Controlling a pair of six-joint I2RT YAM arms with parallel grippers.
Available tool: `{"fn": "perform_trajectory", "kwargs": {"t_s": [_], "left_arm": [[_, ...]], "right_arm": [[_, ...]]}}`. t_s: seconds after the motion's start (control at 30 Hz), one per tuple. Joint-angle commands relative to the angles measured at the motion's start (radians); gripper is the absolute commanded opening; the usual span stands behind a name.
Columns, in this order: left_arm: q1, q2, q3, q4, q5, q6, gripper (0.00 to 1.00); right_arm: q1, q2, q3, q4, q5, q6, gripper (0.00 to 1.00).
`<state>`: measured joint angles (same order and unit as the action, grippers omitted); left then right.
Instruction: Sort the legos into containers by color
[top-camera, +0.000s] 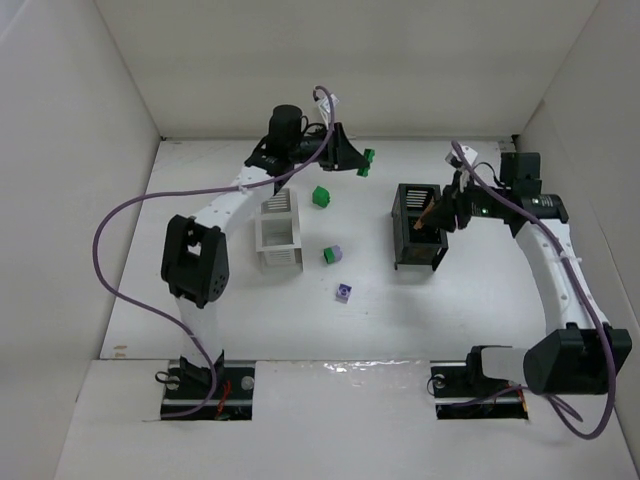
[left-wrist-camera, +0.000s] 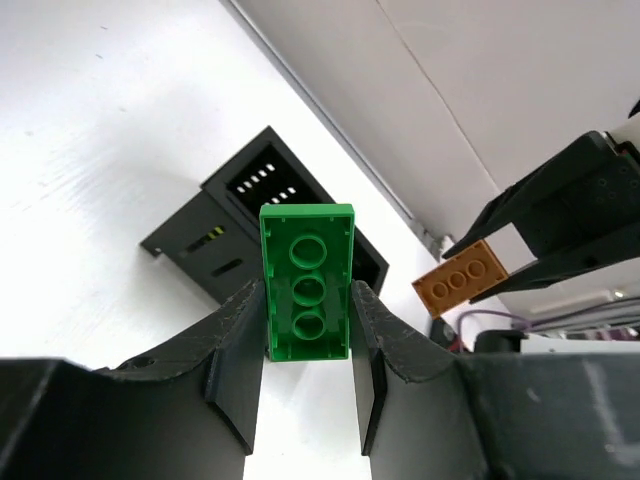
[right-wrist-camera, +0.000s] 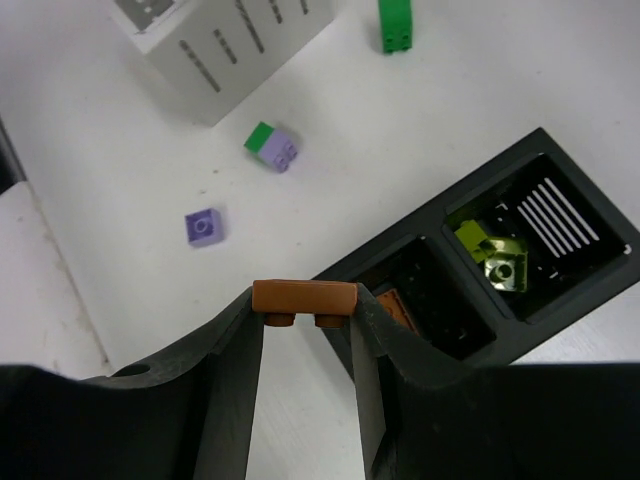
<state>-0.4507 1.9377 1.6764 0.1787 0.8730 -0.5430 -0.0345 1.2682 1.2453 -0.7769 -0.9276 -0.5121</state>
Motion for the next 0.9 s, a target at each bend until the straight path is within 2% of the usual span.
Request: {"fn": "perform_trajectory", "kwargs": {"t_s": [0.0, 0.13, 0.37, 0.4, 0.43, 0.47, 0.67, 0.77, 0.83, 0.87], "left_arm": [[0.012, -0.083, 0.046, -0.102, -0.083, 0.118, 0.00], [0.012, -0.095, 0.055, -0.162, -0.130, 0.172, 0.00], [0.012, -0.149, 0.043, -0.228, -0.233, 0.256, 0.00], [0.012, -0.161, 0.043, -0.240, -0.233, 0.267, 0.00], [0.012, -0.161, 0.043, -0.267, -0.267, 0.290, 0.00], [0.012, -0.161, 0.043, -0.281, -0.284, 0.290, 0.00], [0.046, -0.238, -0.020, -0.312, -0.333, 0.317, 0.00], [0.055, -0.272, -0.052, -0.326, -0.342, 0.339, 0.00], [0.064, -0.287, -0.061, -0.349, -0.351, 0.360, 0.00], [0.064, -0.287, -0.075, -0.349, -0.351, 0.380, 0.00]], "right_arm": [[0.033, 0.007, -0.041, 0.197, 0.159, 0.108, 0.00], [0.054, -0.015, -0.107, 0.324, 0.248, 0.181, 0.00], [0.076, -0.004, -0.118, 0.344, 0.317, 0.196, 0.00], [0.090, -0.004, -0.118, 0.344, 0.331, 0.186, 0.02], [0.090, 0.005, -0.118, 0.334, 0.340, 0.185, 0.13], [0.105, 0.005, -0.118, 0.324, 0.352, 0.185, 0.17], [0.105, 0.033, -0.116, 0.298, 0.372, 0.164, 0.18], [0.105, 0.033, -0.127, 0.298, 0.372, 0.152, 0.25], [0.105, 0.033, -0.127, 0.298, 0.383, 0.152, 0.33], [0.105, 0.033, -0.127, 0.298, 0.383, 0.152, 0.45]]}}
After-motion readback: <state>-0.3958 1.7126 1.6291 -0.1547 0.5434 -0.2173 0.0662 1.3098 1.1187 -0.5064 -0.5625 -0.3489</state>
